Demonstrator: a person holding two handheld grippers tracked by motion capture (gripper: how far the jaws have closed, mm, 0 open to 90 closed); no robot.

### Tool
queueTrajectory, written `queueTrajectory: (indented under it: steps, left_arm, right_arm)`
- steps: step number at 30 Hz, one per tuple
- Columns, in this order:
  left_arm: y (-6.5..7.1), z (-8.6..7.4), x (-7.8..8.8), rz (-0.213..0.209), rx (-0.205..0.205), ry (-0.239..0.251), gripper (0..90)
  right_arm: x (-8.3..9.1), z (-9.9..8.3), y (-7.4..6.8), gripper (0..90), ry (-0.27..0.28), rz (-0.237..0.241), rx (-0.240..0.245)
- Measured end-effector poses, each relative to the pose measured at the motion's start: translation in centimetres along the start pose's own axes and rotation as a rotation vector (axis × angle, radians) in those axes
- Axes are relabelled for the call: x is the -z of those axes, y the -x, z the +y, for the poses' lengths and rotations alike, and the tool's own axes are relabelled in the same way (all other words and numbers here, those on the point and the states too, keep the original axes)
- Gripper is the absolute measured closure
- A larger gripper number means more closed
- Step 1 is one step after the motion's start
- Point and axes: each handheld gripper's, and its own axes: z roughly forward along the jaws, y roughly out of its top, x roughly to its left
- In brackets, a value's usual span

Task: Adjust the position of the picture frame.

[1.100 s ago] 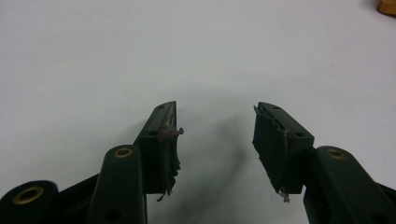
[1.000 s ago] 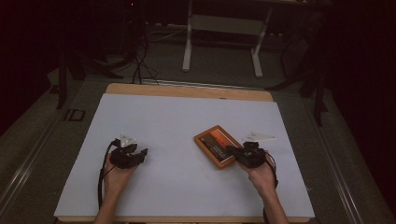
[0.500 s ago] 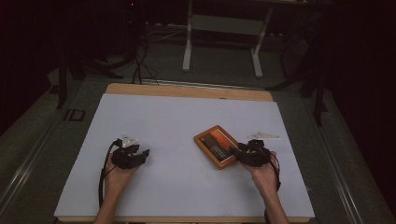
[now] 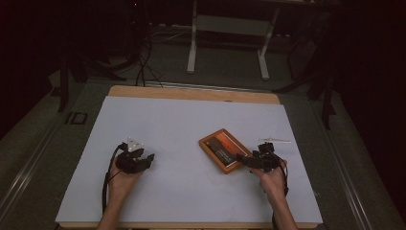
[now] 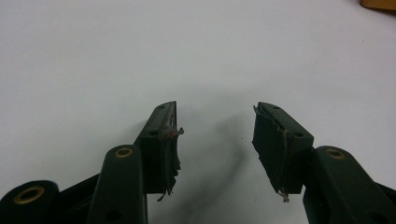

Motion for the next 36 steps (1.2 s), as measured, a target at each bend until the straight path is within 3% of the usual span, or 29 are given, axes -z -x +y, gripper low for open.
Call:
queueTrajectory:
  steps: [1, 3, 4, 5, 12, 13, 17, 18, 23, 24, 27, 29, 30, 35, 36]
  left_arm:
    - [-0.1, 0.0, 0.0, 0.002, 0.001, 0.0, 50.0]
    - [-0.1, 0.0, 0.0, 0.004, 0.003, 0.001, 50.0]
    - [-0.1, 0.0, 0.0, 0.004, 0.003, 0.001, 50.0]
    - [-0.1, 0.0, 0.0, 0.004, 0.004, 0.0, 50.0]
    - [0.1, 0.0, -0.2, 0.006, -0.007, -0.007, 50.0]
    - [0.2, 0.0, -0.3, 0.006, -0.008, -0.009, 50.0]
    - [0.4, 0.1, -0.3, 0.004, -0.014, -0.006, 50.0]
    - [0.5, 0.1, -0.3, 0.001, -0.016, -0.005, 50.0]
    - [0.5, 0.2, -0.2, -0.015, -0.013, 0.004, 50.0]
    - [0.5, 0.3, -0.2, -0.039, -0.007, 0.01, 49.8]
    - [0.5, 0.4, -0.1, -0.076, -0.002, 0.012, 49.2]
    - [0.7, 0.5, -0.1, -0.112, -0.009, 0.018, 48.9]
    - [0.8, 0.7, 0.1, -0.15, -0.016, 0.031, 48.7]
    - [1.3, 1.1, 0.4, -0.209, -0.043, 0.053, 48.3]
    - [1.5, 1.1, 0.4, -0.226, -0.053, 0.051, 48.2]
  right_arm:
    - [-0.2, -0.1, 0.4, 17.2, -0.013, 0.041, -0.041]
    - [-0.5, -0.3, 0.5, 17.2, -0.036, 0.1, -0.068]
    - [-0.5, -0.3, 0.5, 17.2, -0.036, 0.1, -0.068]
    - [-0.9, -0.4, 0.4, 17.8, -0.048, 0.147, -0.082]
    - [-0.6, -0.6, 0.7, 30.7, -0.014, 0.156, -0.108]
    - [-0.3, -0.5, 0.5, 36.9, -0.004, 0.154, -0.09]
    - [0.0, -0.5, 0.1, 42.5, 0.007, 0.149, -0.064]
    - [0.3, -0.5, 0.1, 49.7, 0.023, 0.166, -0.059]
    - [0.7, -0.4, -0.2, 58.5, 0.033, 0.194, -0.039]
    - [0.8, -0.2, -0.4, 62.9, 0.03, 0.218, -0.009]
    - [0.9, 0.1, -0.8, 63.1, 0.03, 0.209, 0.03]
    - [0.9, 0.4, -1.1, 63.5, 0.027, 0.208, 0.058]
    - [1.0, 0.7, -1.3, 64.3, 0.026, 0.215, 0.081]
    - [1.4, 1.0, -2.1, 65.7, 0.031, 0.239, 0.141]
    - [1.5, 1.2, -2.6, 66.3, 0.03, 0.244, 0.184]
